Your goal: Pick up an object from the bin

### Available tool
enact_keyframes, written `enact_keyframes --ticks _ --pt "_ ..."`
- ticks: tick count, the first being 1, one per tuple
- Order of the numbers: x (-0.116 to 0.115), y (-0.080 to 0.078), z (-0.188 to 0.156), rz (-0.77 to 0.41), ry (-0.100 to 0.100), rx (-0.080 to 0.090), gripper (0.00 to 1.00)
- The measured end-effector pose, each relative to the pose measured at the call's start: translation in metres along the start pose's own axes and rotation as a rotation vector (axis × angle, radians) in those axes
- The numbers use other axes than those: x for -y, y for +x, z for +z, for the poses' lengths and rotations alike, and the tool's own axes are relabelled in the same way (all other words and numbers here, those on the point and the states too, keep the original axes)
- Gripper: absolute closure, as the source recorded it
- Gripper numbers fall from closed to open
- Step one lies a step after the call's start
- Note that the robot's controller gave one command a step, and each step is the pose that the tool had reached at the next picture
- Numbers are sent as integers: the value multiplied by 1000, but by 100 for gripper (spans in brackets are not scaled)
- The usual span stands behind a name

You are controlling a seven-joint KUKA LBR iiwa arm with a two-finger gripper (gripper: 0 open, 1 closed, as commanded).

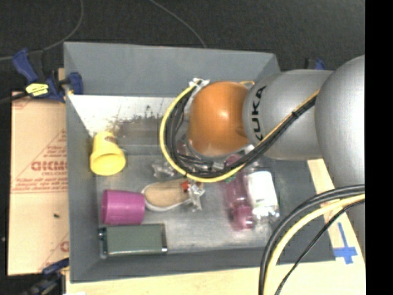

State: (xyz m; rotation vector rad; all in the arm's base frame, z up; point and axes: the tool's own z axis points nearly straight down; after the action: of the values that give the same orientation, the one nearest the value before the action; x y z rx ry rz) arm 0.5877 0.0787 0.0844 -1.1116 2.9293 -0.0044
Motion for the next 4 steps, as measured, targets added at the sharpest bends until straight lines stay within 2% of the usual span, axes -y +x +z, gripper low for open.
enact_keyframes --ticks 1,2,3,4 --pt "14 -11 12 -89 3 5 100" --pt "14 -11 12 -88 2 5 100" --pt "16 -32 12 -112 8 11 100" --pt "15 -42 12 -120 8 11 100"
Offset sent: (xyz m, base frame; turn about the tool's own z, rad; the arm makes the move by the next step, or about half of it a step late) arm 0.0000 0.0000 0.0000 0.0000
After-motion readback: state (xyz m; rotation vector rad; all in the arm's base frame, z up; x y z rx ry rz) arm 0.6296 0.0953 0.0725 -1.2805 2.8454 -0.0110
